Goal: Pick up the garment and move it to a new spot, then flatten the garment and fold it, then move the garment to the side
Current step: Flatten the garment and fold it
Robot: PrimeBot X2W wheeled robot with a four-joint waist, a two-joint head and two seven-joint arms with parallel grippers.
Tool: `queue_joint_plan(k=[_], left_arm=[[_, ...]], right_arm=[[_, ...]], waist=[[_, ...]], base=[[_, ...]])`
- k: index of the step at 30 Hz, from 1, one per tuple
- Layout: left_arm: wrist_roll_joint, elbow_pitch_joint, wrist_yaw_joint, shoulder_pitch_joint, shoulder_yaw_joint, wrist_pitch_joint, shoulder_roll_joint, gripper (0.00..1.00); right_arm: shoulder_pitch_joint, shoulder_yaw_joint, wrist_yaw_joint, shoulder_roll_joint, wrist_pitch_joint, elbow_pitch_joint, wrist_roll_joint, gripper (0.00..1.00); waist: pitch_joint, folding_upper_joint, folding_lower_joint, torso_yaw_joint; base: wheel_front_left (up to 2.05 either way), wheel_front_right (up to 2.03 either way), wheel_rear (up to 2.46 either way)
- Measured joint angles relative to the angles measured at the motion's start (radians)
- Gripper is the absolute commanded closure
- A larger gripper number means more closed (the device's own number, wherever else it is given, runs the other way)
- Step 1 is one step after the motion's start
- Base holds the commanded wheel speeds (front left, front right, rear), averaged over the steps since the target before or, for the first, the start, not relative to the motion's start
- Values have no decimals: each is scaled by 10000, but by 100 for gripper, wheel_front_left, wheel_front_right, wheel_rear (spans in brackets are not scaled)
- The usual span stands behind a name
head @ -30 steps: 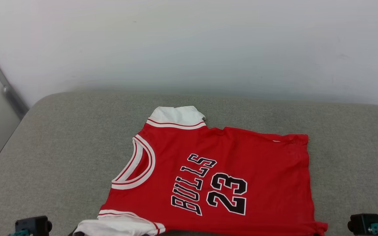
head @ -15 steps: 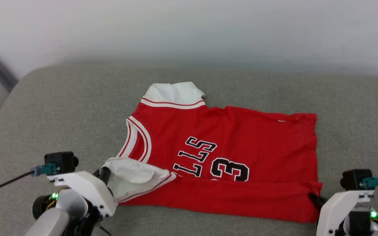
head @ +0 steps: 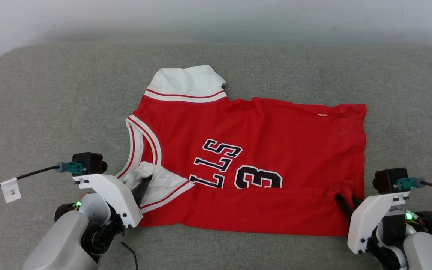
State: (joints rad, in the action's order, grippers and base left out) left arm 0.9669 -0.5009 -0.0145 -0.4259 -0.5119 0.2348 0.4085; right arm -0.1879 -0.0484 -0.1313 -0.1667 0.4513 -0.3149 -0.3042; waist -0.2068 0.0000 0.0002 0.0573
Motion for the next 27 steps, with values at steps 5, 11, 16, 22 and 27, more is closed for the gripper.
queue_joint_plan(k=[5,11,16,22,27], left_arm=[[151,-704,322,-183,224,-476,-59,0],[128,-637,320,122,355,-679,472,0],[100,61,192,409,382,-171,1198,0],[451,1365,-100,570,493,1285,2213,0],[1018,2105,-389,778,424,3179,3120,0]], right_arm=[[-88,-566,-4,-19,-1116,-236,-199,0],[294,-600,2,-71,-3072,393,-297,0],[764,-416,2,-27,-4368,1218,-2,0],[1280,-48,2,244,-4782,2207,428,0],[1543,-2,2,468,-4757,2955,610,0]], waist=[[124,0,0,-152],[683,0,-1,-276],[1266,0,-1,-405],[1676,0,-3,-683],[1513,0,-3,-993]], base=[[0,0,0],[0,0,0],[0,0,0],[0,0,0],[0,0,0]])
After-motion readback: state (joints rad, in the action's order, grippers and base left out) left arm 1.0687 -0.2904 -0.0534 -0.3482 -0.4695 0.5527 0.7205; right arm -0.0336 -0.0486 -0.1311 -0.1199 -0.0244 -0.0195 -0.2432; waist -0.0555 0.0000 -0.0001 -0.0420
